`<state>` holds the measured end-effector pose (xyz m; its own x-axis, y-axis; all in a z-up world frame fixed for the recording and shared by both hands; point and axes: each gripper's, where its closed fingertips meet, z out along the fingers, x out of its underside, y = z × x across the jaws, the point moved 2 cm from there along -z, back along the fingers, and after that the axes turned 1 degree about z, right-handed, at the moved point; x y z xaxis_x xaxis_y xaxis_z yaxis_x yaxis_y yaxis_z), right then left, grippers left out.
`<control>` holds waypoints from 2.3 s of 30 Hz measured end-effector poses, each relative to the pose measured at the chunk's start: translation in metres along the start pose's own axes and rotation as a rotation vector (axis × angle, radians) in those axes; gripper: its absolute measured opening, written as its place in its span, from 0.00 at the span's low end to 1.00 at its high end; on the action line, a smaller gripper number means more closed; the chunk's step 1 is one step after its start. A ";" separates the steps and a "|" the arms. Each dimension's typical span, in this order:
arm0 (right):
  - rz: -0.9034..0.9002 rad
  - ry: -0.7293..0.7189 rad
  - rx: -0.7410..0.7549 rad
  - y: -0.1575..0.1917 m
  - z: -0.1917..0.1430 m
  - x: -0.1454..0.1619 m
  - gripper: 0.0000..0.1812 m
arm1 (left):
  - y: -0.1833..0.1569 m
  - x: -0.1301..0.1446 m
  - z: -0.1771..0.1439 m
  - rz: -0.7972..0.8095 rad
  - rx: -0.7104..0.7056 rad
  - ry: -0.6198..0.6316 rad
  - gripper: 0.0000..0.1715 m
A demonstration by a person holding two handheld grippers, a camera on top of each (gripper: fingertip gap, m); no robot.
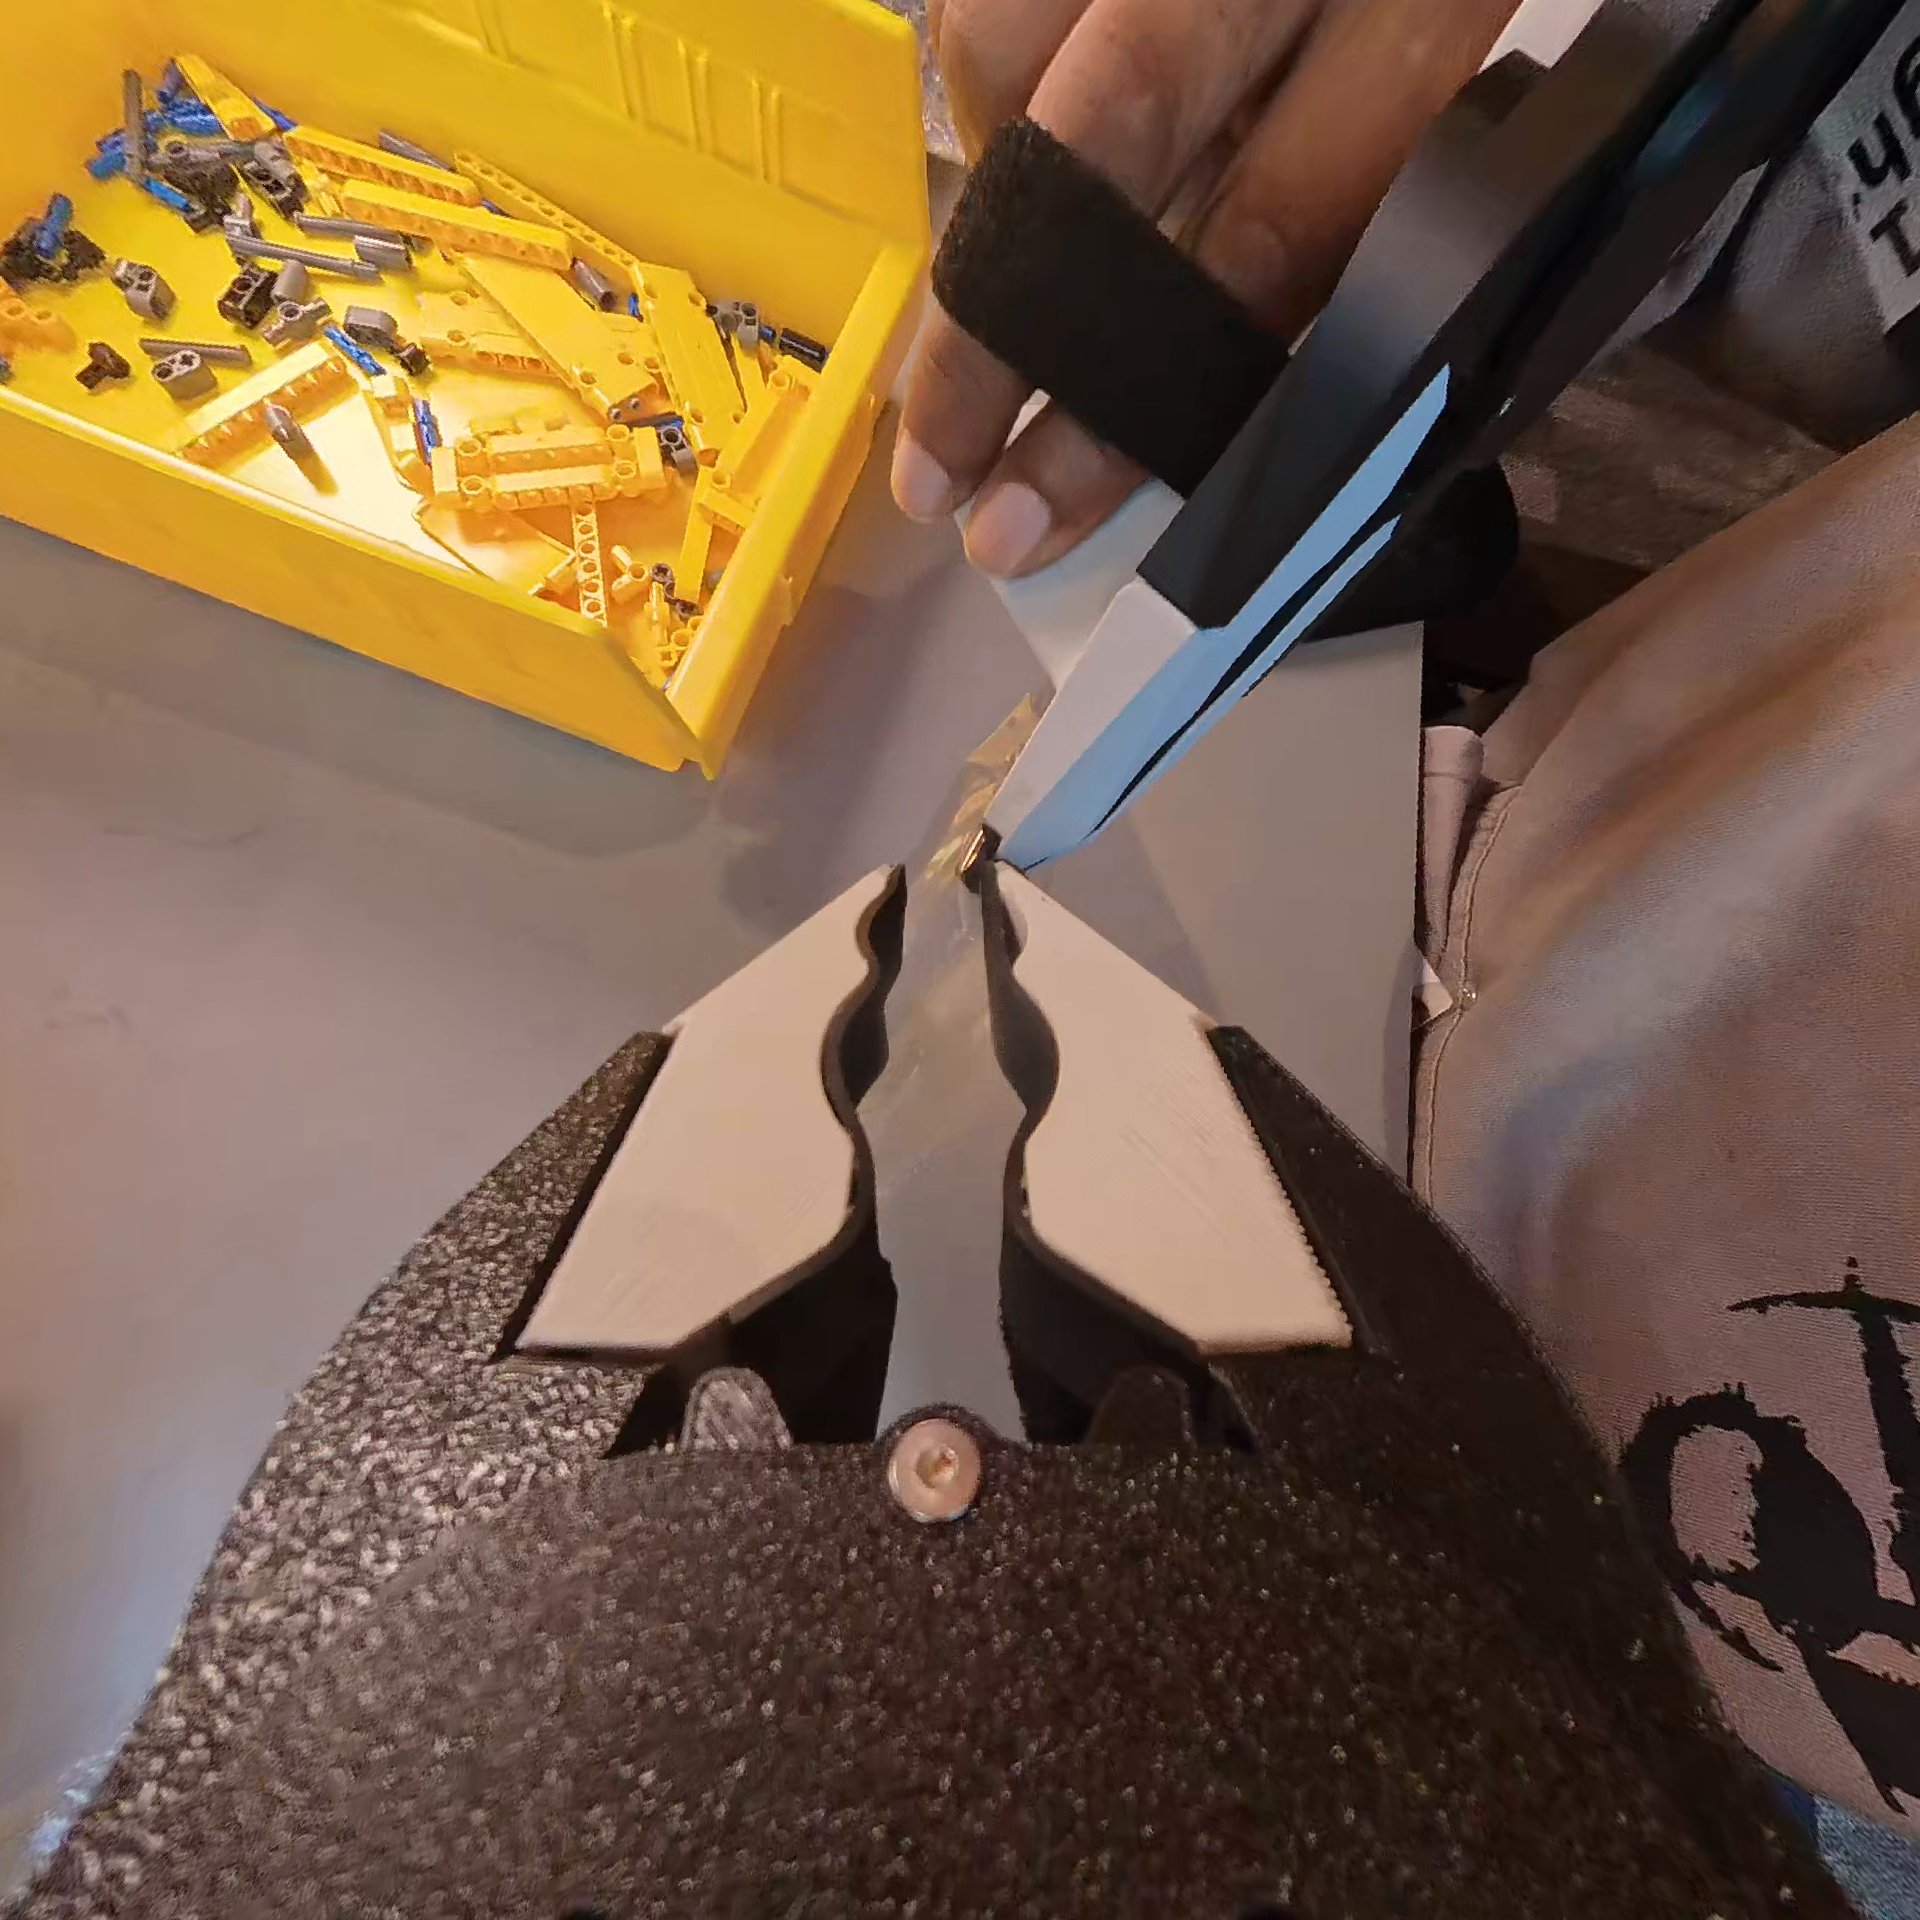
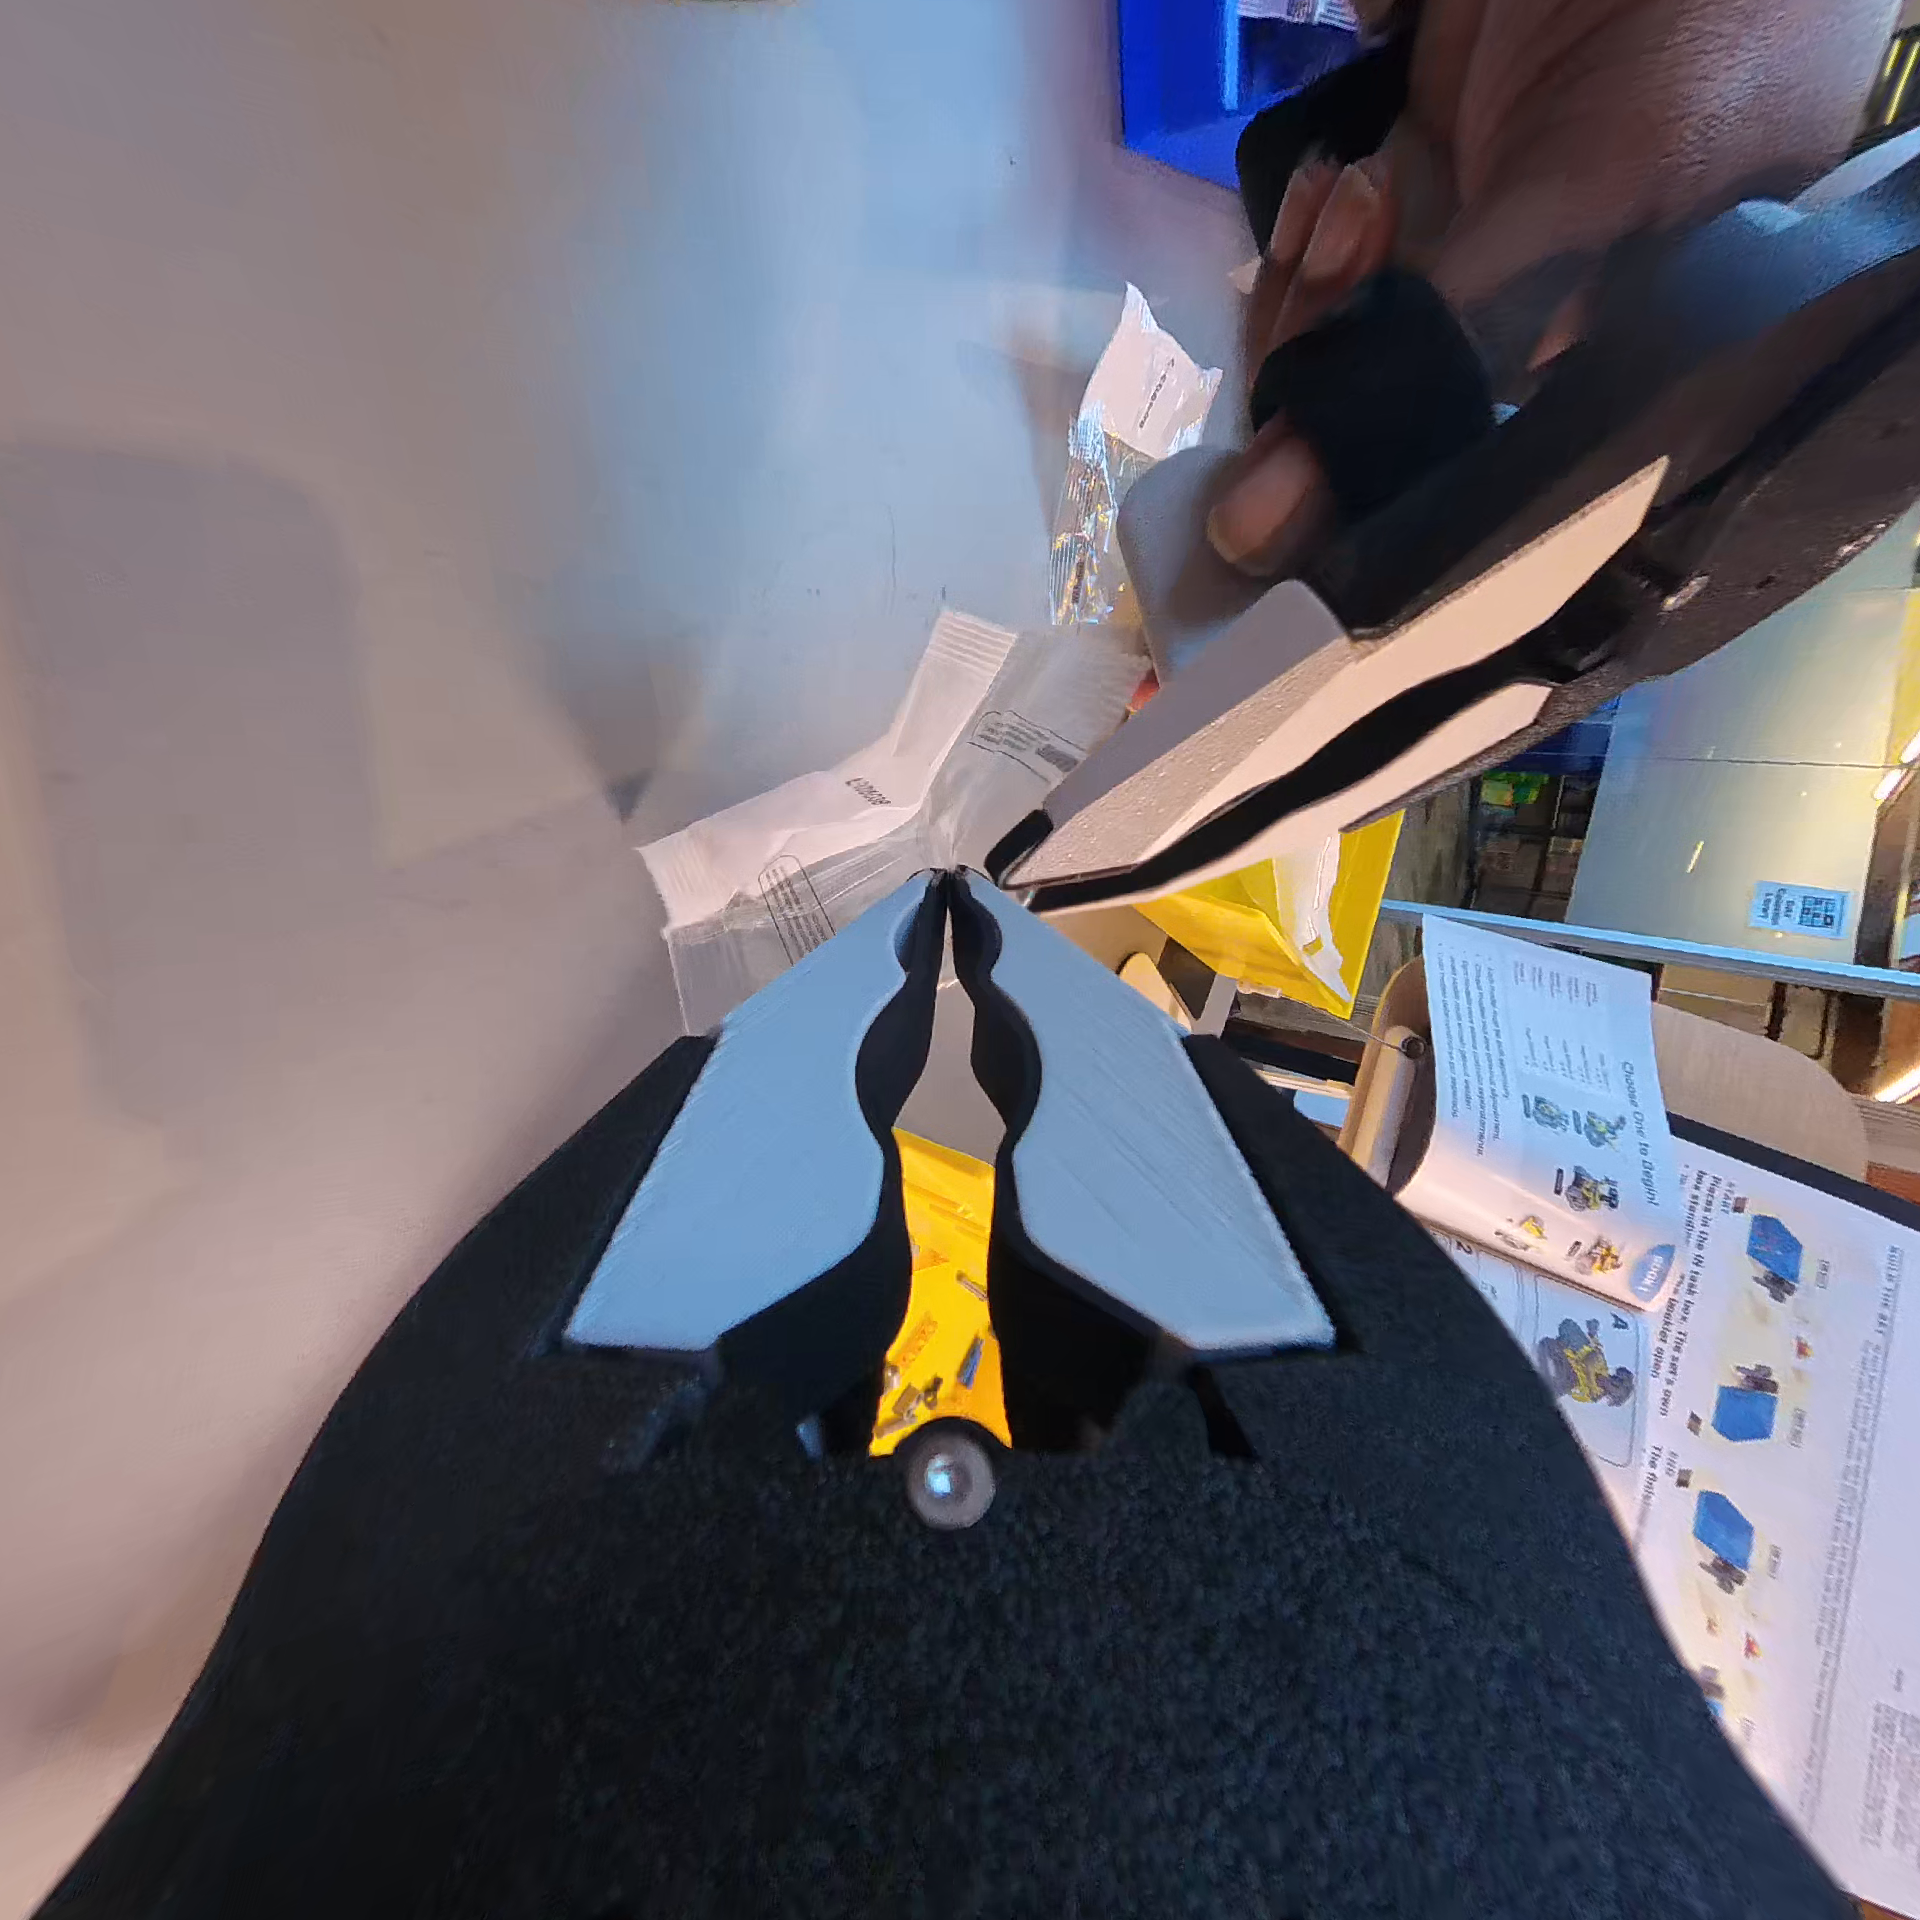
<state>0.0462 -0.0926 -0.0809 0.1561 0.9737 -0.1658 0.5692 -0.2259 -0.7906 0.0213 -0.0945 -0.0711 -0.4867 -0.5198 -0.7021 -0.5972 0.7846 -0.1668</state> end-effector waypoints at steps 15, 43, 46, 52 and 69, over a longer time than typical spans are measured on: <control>0.421 0.110 -0.115 0.016 0.004 0.000 0.00 | 0.034 0.009 -0.001 0.087 -0.407 -0.006 0.00; 0.376 -0.018 -0.080 0.030 0.007 -0.005 0.00 | 0.000 0.021 0.032 0.297 -0.257 0.109 0.05; 0.411 -0.022 -0.112 0.035 0.006 -0.007 0.00 | 0.021 0.020 0.025 0.224 -0.360 0.092 0.00; 0.739 -0.058 -0.163 0.048 0.013 -0.010 0.00 | 0.034 0.031 0.023 0.032 -0.337 0.019 0.00; 1.193 -0.430 -0.127 -0.001 -0.033 -0.006 0.10 | 0.018 0.024 0.023 0.063 -0.355 0.123 0.00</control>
<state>0.0712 -0.0988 -0.0598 0.3623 0.0906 -0.9276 0.3334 -0.9420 0.0383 0.0134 -0.0857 -0.1069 -0.5893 -0.5277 -0.6118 -0.7370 0.6614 0.1393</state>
